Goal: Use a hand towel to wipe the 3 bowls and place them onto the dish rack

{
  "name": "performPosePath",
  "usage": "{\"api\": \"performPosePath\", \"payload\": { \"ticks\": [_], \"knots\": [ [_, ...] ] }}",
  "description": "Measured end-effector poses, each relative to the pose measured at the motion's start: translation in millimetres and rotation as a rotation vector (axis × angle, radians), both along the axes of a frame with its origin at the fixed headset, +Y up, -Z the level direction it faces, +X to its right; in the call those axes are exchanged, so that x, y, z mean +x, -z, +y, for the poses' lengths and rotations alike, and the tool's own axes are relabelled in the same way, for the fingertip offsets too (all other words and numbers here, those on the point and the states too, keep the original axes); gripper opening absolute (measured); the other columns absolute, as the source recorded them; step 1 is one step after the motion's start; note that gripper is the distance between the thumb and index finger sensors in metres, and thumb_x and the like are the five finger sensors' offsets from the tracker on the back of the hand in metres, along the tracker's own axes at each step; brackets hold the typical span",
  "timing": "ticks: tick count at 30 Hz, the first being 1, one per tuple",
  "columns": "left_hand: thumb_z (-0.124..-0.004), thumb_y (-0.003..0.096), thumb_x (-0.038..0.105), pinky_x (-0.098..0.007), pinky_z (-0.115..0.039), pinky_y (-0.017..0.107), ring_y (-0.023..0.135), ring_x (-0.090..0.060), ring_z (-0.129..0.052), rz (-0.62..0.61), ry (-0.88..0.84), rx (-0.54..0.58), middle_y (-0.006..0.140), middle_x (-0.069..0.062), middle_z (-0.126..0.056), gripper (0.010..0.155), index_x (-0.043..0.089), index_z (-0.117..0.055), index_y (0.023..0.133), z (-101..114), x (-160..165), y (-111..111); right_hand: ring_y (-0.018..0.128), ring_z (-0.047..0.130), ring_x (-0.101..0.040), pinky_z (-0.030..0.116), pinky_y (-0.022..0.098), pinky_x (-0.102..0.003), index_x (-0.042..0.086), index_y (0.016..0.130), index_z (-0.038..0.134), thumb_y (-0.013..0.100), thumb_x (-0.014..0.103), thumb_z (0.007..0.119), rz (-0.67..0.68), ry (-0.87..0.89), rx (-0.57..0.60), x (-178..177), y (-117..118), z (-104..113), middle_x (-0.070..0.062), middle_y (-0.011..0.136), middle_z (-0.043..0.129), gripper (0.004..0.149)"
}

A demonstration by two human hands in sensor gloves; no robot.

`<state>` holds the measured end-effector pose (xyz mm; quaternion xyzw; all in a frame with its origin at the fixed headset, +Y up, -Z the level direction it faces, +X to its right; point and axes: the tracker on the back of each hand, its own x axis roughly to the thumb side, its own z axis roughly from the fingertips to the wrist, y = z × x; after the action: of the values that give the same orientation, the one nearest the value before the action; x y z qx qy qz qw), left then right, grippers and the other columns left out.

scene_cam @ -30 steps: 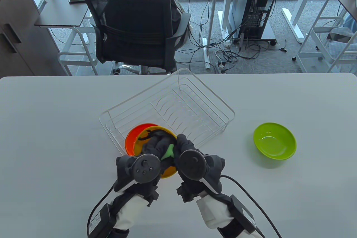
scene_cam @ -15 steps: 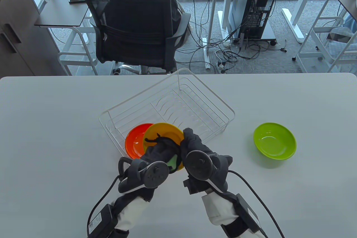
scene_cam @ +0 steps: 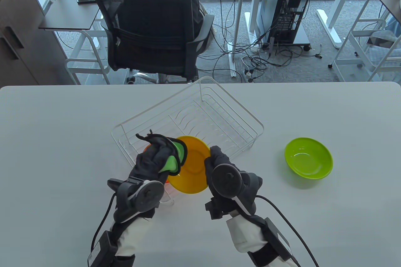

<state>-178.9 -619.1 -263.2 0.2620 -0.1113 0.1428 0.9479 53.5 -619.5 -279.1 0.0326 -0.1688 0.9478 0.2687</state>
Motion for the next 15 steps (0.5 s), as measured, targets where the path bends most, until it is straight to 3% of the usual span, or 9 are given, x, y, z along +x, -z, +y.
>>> {"api": "performPosePath", "payload": {
  "ticks": [7, 15],
  "knots": [
    [-0.087, 0.0477, 0.031, -0.036, -0.092, 0.044, 0.068, -0.042, -0.098, 0.081, -0.326, -0.032, 0.093, -0.027, -0.085, 0.051, 0.019, -0.078, 0.096, -0.1, -57.2, 4.1, 0.018, 0.109, -0.017, 0.093, 0.012, -0.028, -0.005, 0.085, 0.084, 0.046, 0.026, 0.082, -0.054, 0.017, -0.036, 14.0, 10.9, -4.2, -0.028, 0.064, 0.094, 0.050],
    [-0.086, 0.0485, 0.031, -0.037, -0.092, 0.044, 0.068, -0.043, -0.097, 0.168, -0.476, -0.064, 0.093, -0.028, -0.084, 0.051, 0.018, -0.078, 0.097, -11.1, -95.9, 4.6, 0.017, 0.109, -0.016, 0.093, 0.012, -0.027, -0.005, 0.085, 0.084, 0.046, 0.027, 0.084, -0.082, -0.005, -0.040, 8.4, 26.6, 6.4, -0.027, 0.063, 0.094, 0.050]
  ]
}}
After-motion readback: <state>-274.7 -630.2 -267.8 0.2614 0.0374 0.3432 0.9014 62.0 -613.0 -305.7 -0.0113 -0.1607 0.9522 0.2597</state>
